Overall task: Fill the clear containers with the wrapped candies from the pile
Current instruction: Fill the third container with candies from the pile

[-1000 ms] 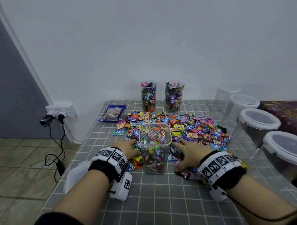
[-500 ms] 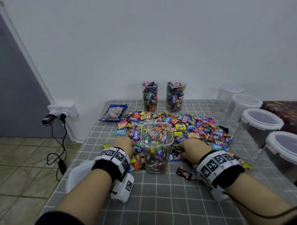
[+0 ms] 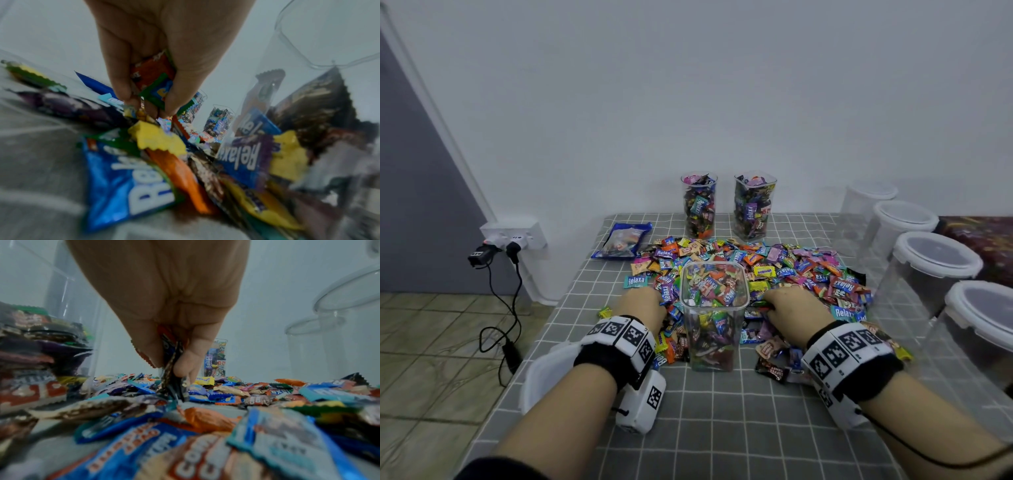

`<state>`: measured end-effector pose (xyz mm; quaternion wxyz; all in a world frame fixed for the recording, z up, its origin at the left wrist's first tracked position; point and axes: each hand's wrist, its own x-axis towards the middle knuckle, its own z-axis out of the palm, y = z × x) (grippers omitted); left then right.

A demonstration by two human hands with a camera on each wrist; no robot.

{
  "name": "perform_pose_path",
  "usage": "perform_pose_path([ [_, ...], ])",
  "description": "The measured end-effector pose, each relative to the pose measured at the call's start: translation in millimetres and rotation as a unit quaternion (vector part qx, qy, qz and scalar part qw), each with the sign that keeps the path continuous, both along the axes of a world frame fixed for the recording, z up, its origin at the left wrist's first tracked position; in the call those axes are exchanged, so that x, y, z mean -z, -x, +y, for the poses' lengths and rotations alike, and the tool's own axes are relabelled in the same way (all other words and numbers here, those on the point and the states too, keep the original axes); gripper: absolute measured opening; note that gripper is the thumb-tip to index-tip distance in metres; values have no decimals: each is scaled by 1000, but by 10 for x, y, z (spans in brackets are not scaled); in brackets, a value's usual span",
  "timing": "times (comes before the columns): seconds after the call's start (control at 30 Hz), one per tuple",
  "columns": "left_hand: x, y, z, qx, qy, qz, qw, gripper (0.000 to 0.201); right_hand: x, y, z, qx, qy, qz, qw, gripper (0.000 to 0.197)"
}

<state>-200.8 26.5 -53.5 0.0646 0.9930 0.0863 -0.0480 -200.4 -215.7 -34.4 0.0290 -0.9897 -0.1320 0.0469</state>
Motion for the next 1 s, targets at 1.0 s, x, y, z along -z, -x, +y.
perform_pose_path([
  [1.0, -866, 482, -158, 59, 248, -297, 920, 23, -756, 421, 387, -42, -453, -137, 880, 23],
])
